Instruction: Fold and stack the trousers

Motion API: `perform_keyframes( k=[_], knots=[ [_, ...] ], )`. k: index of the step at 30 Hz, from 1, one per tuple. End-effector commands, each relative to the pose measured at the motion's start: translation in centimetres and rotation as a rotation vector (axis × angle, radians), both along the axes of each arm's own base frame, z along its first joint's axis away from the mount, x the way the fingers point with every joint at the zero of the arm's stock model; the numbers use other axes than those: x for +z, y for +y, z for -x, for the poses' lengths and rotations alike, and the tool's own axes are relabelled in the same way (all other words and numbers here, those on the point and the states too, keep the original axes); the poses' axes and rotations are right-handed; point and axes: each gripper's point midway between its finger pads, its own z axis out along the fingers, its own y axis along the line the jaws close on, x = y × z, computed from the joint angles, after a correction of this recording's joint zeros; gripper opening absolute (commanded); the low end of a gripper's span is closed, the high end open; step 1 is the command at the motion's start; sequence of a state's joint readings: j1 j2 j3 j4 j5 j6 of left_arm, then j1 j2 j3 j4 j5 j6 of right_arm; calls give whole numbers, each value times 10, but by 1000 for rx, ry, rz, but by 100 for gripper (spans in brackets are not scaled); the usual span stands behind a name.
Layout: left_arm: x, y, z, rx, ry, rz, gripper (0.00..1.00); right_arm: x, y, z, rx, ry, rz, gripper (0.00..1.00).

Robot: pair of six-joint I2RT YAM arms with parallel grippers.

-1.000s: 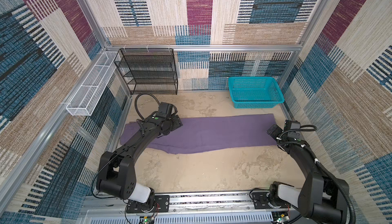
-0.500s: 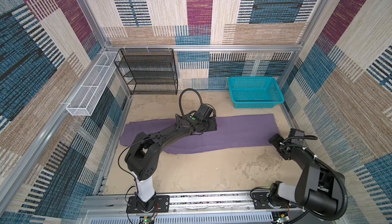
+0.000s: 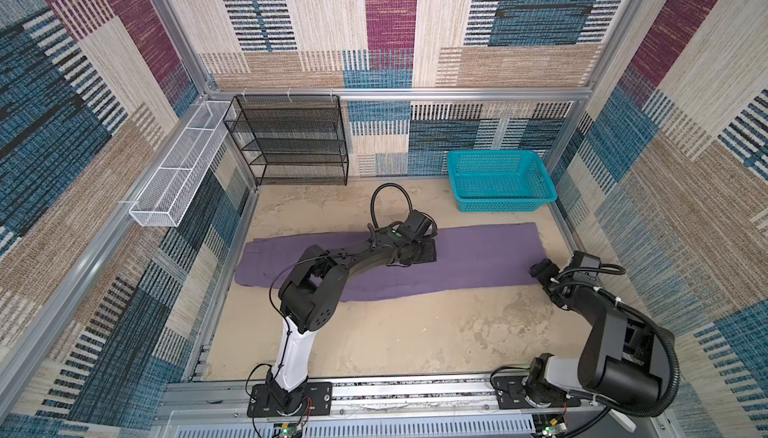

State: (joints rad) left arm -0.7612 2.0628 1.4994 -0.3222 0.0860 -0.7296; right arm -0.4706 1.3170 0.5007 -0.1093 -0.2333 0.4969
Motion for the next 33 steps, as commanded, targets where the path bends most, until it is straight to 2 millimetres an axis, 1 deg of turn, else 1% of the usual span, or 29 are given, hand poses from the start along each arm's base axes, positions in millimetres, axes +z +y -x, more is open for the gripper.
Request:
perform_keyframes(
  k=[1,4,6,7,9,10,12,14,15,16,18,21,24,25,27,29,30,31,32,33],
  knots=[
    [-9,-5,-3,11,5,29,63,-2,-2,-2,-32,-14,-14,79],
    [-22,-5,-2,12,20,16,63,-1,-4,-9,-37,-45,-14,74],
    [-29,-5,-2,10,29,10,63,-3,-5,-11,-38,-52,-12,66],
    [-33,-6,-2,9,34,3,63,-5,-5,-12,-36,-51,-12,58],
    [-41,-6,-1,8,51,-4,63,-7,-4,-12,-38,-58,-17,36],
    [-44,-6,0,9,57,-5,63,-8,-4,-11,-41,-56,-18,29],
    [-50,-5,2,11,66,-8,63,-8,-6,-9,-50,-56,-9,17],
    [-54,-2,3,15,74,-13,63,-4,-9,-9,-56,-58,14,6],
    [-56,-2,4,15,75,-13,63,-1,-12,-9,-64,-60,30,2],
    [-57,-1,4,16,78,-15,63,5,-15,-9,-75,-64,50,0],
    [-58,1,6,13,85,-21,63,18,-25,-9,-100,-76,100,0],
    [-58,5,12,4,94,-27,63,44,-38,-13,-130,-110,175,0],
    [-55,10,18,-3,98,-33,63,66,-46,-17,-152,-147,215,0],
    [-55,13,21,-3,102,-41,63,69,-46,-18,-153,-151,216,0],
    [-52,16,22,0,100,-46,63,70,-41,-20,-127,-160,198,0],
    [-46,15,21,1,93,-42,64,62,-34,-16,-119,-151,168,0],
    [-43,15,19,0,86,-47,66,55,-31,-11,-119,-138,154,0],
    [-40,16,16,2,79,-58,67,48,-28,-6,-117,-123,143,6],
    [-38,17,14,3,72,-70,68,41,-25,-2,-113,-109,134,18],
    [-37,20,12,7,73,-81,69,33,-22,2,-108,-86,123,36]
  ],
)
